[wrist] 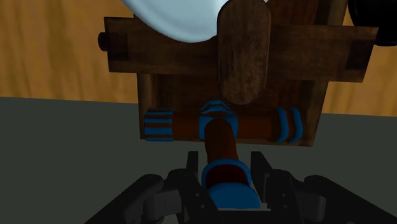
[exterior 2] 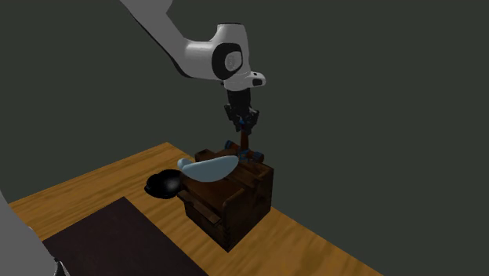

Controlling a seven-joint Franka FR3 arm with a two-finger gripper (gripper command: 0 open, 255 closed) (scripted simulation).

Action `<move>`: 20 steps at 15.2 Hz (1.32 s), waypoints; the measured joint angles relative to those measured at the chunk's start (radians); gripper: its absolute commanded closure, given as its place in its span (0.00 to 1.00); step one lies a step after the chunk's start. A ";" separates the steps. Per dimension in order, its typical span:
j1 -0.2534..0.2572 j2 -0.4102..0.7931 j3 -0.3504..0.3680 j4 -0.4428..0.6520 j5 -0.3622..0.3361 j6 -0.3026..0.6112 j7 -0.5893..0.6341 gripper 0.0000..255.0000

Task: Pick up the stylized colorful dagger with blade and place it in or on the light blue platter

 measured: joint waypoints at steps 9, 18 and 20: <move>-0.001 -0.063 0.003 0.046 0.010 -0.108 -0.008 1.00; -0.002 -0.115 0.005 0.104 0.018 -0.219 -0.015 1.00; -0.003 -0.128 0.005 0.116 0.019 -0.243 -0.016 1.00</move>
